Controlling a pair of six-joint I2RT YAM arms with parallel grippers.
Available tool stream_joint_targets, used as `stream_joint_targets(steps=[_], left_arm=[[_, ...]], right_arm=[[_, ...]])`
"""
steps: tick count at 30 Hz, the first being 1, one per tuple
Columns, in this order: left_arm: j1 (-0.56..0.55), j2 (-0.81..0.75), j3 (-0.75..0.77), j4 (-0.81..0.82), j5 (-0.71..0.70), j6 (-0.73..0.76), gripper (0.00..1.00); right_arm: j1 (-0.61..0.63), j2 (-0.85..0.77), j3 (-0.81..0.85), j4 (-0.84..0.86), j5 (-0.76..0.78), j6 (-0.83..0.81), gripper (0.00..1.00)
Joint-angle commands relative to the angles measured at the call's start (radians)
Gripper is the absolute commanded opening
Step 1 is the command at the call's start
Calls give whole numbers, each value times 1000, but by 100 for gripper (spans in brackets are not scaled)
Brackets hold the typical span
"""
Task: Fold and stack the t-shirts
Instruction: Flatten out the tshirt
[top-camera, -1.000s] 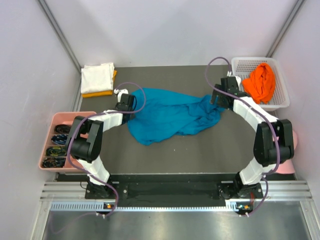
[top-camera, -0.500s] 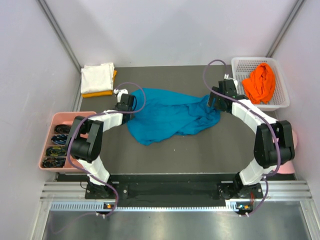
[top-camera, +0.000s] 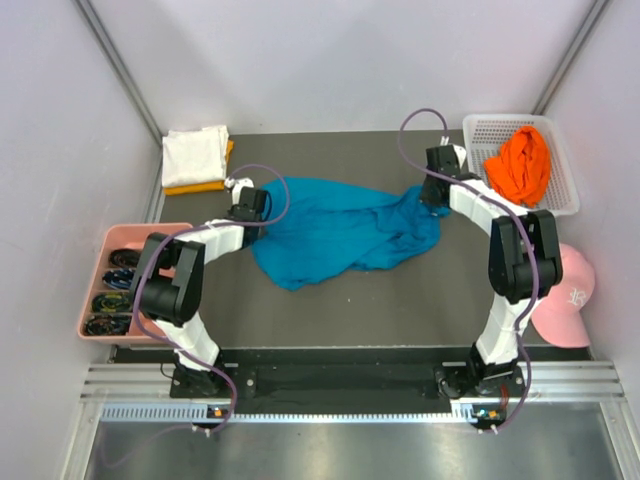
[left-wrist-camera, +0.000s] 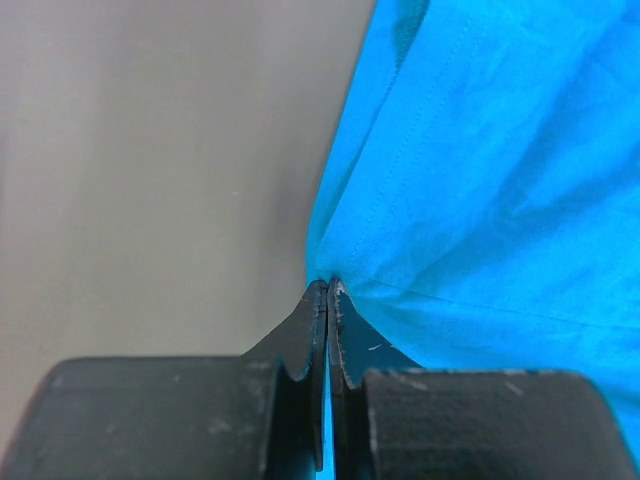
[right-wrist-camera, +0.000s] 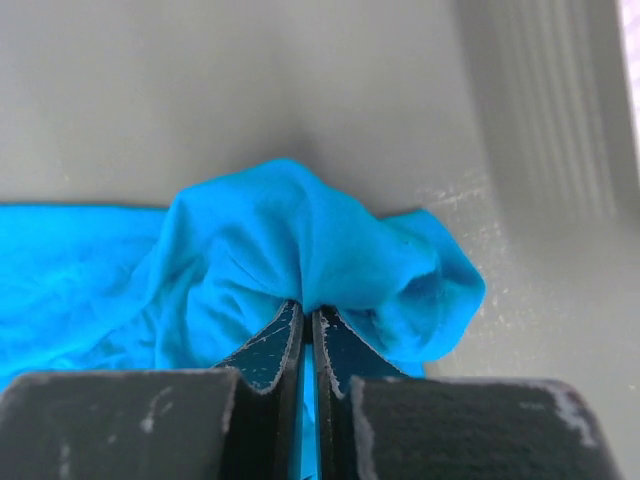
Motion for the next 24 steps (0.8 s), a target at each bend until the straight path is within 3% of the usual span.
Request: stream_joint_targets(steps=[1,17,21,24], left_arm=[[26,-59,44,-35,-51,0,0],[57,-76,74,-75,-104,8,0],[57,-74,74,-77,-107,11,0],[57,-74,73,-77,-105,11,0]], right_arm=[[-22,-5,72,28,51,-14,0],[-105,119,274,3,87,-58,3],[-107,165,345,-21,88,-87,72],[-107,139,304,-27,94,-81,86]])
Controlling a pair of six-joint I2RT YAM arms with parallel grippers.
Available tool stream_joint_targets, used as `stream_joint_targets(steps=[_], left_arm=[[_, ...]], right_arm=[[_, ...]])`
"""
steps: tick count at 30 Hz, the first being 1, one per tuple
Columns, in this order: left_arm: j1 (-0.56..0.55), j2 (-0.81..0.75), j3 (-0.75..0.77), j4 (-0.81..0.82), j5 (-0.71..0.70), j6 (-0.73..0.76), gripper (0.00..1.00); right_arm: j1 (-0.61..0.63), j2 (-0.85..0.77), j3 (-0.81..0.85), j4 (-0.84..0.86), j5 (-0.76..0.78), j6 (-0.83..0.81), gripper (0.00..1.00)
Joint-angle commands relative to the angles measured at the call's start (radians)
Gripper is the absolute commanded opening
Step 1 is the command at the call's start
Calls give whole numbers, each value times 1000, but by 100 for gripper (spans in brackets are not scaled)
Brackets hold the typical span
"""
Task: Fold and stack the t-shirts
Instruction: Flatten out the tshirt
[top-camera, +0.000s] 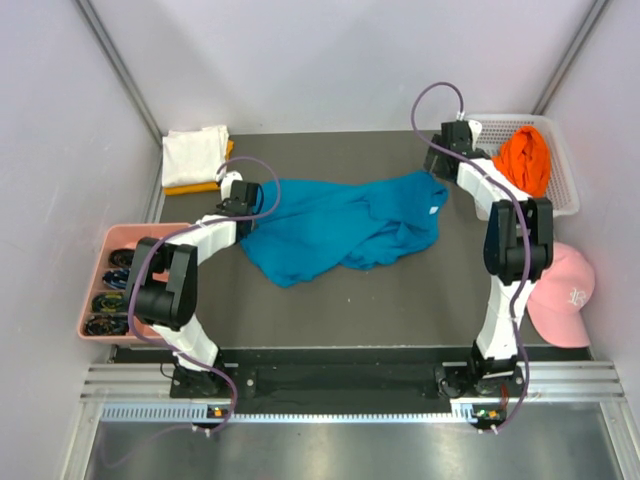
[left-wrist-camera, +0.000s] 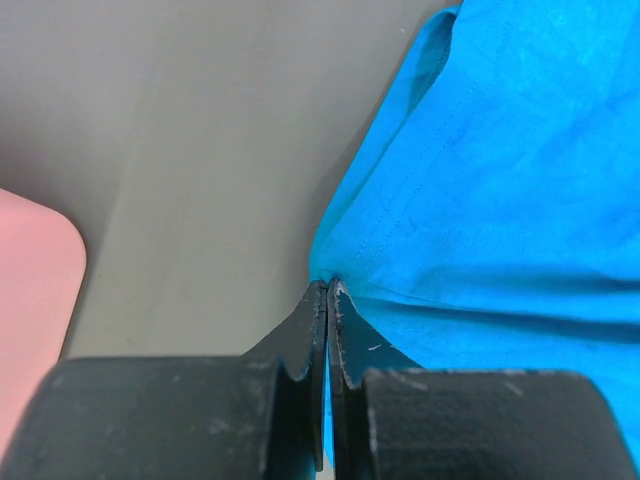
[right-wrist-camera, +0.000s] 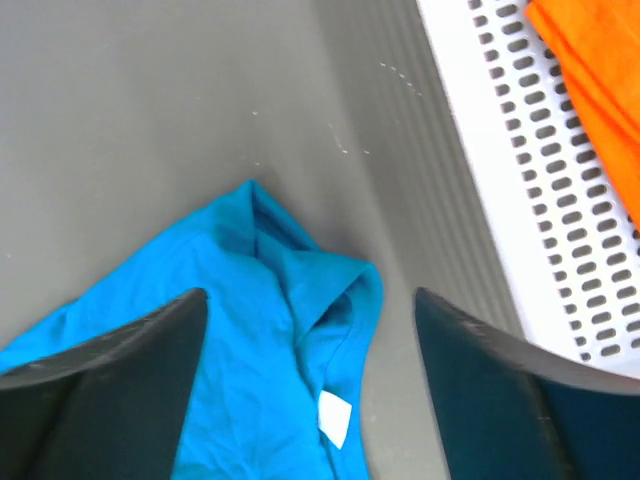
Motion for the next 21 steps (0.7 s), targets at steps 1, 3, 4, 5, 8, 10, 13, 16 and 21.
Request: stream_joint_targets(steps=[1,3,4,5,8,10,13,16,21], left_arm=[[9,-37,29,-4,-29,6,0],[9,-36,29,-1,-26,4,0],[9,-33,29,-1,-24,4,0],[7,-31,30,-1,-23,3,0],[9,-31,29,0,-13,1,0],[9,-27,30,2,-7,-1,0],[9,-25,30,2,-1,1,0],[9,-26,27,2,2,-1,0],[9,-30,24,5,7,-1,0]], right_arm=[[-10,-65,-12,0,34,-7,87],[-10,-111,-92,20,8,9,87],[-10,-160,-118,20,-18,17,87],[-9,-180,-149,23,-38,25,87],[-4,-254,-274,41,-122,65,86],[17,-288,-359,52,-144,85,84],[49,-335,-431,49,-145,97,83],[77,-364,-485,66,-168,109,80],[91,-354,-535,104,-199,118,64]])
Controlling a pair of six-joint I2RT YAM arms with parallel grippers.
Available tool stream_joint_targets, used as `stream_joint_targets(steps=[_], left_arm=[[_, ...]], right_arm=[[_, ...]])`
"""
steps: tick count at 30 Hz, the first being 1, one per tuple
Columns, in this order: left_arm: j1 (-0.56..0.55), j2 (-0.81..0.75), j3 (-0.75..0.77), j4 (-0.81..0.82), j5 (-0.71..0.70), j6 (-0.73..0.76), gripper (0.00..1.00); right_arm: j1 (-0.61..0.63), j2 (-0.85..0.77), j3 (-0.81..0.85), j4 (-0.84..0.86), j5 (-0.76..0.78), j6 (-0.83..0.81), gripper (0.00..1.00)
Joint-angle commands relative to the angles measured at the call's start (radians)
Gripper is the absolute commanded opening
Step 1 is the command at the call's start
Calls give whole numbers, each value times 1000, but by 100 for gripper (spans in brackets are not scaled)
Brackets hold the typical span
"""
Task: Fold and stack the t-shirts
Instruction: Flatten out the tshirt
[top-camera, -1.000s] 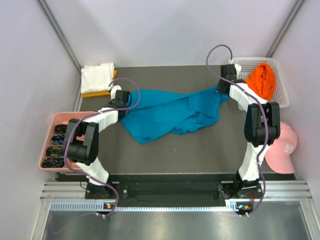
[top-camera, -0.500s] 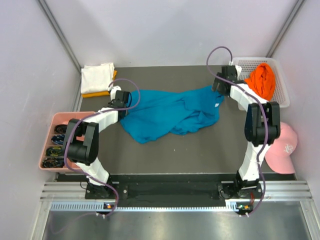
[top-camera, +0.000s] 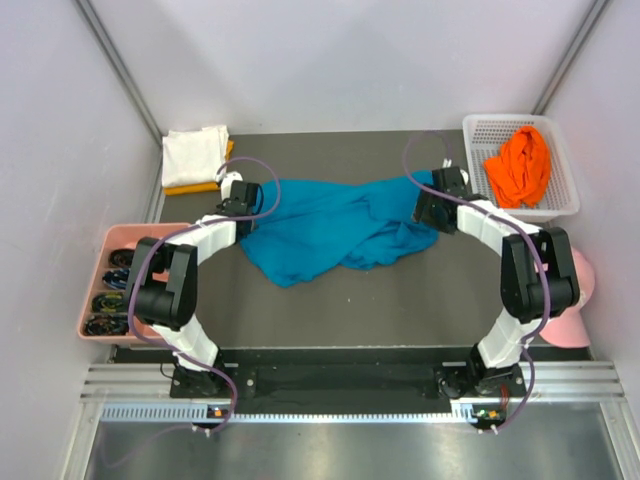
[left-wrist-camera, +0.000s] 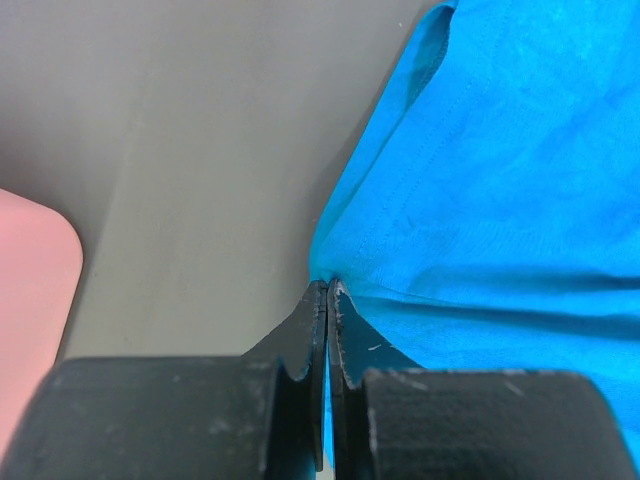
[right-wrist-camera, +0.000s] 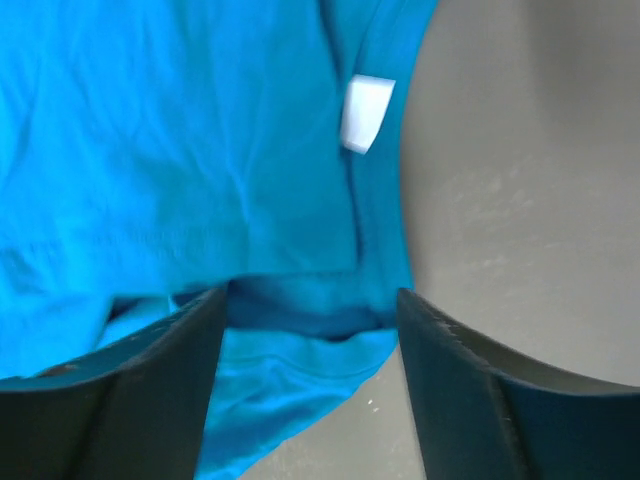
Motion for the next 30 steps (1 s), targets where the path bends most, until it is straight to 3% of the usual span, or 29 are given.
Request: stream_joint_targets(steps=[1,8,21,30], left_arm=[[8,-27,25,12,1,-1,0],[6,-25,24,12,2,1,0],[8,-22,18,16,-4,6,0],[8,-22,16,16,-5,9,0]], right_arm=[[7,-22,-18,72,-34,25,62],[9,13,-4,86,-19,33,55],[7,78,7,95,7,45,51],[7,92,7,98,15,48,40]])
